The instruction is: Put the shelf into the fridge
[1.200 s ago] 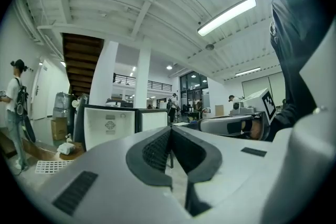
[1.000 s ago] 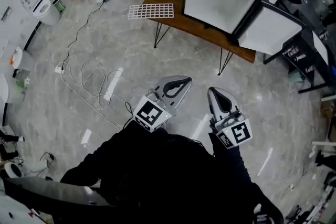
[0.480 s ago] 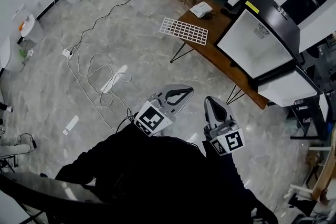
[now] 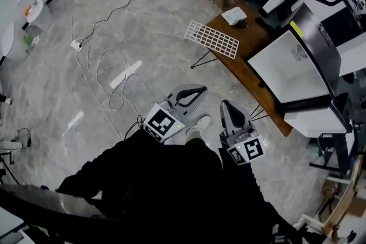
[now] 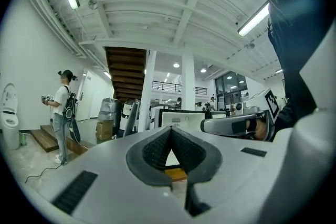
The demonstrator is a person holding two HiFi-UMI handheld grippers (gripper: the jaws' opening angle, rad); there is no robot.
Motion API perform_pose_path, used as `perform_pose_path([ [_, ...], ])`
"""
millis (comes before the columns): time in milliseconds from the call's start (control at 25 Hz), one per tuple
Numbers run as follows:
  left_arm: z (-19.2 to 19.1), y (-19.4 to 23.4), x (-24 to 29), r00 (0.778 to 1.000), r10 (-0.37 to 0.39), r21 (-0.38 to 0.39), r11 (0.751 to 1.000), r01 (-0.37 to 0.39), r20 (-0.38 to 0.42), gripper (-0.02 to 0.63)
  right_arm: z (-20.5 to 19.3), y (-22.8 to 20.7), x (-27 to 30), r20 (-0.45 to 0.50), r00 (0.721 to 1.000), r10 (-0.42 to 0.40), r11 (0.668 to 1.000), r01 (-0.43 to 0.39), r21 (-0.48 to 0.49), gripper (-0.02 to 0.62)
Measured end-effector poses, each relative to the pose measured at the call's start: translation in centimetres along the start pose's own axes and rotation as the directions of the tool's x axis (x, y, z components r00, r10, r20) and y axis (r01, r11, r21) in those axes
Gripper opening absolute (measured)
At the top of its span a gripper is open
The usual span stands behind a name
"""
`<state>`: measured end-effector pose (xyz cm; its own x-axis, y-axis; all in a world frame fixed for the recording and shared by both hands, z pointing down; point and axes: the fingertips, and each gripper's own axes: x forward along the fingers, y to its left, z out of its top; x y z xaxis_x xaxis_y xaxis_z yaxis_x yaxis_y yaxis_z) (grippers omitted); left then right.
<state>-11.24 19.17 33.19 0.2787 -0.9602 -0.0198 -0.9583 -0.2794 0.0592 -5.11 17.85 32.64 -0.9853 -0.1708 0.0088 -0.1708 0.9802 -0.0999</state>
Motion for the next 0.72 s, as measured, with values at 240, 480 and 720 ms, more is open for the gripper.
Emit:
perform_pose_path([
  [240, -0.6, 4.7, 4.3, 0.998, 0.065, 0.0, 0.998, -0.065, -0.015, 0.003, -0.1, -6.0, 4.7, 0.02, 0.998, 0.067, 0.998, -0.067, 0.012, 0.005],
  [480, 0.0, 9.6, 9.8, 0.989, 0.145, -0.115, 0.983, -0.142, 0.017, 0.003, 1.0, -12.5, 9.0, 0.025, 0.984, 0.175, 0.984, -0.176, 0.006, 0.005],
  [720, -2.2, 14.1, 14.8, 0.974, 0.22, -0.355, 0.915, -0.189, 0.048, 0.002, 0.8, -18.5, 12.3, 0.016, 0.967, 0.256, 0.966, -0.256, 0.028, 0.005],
])
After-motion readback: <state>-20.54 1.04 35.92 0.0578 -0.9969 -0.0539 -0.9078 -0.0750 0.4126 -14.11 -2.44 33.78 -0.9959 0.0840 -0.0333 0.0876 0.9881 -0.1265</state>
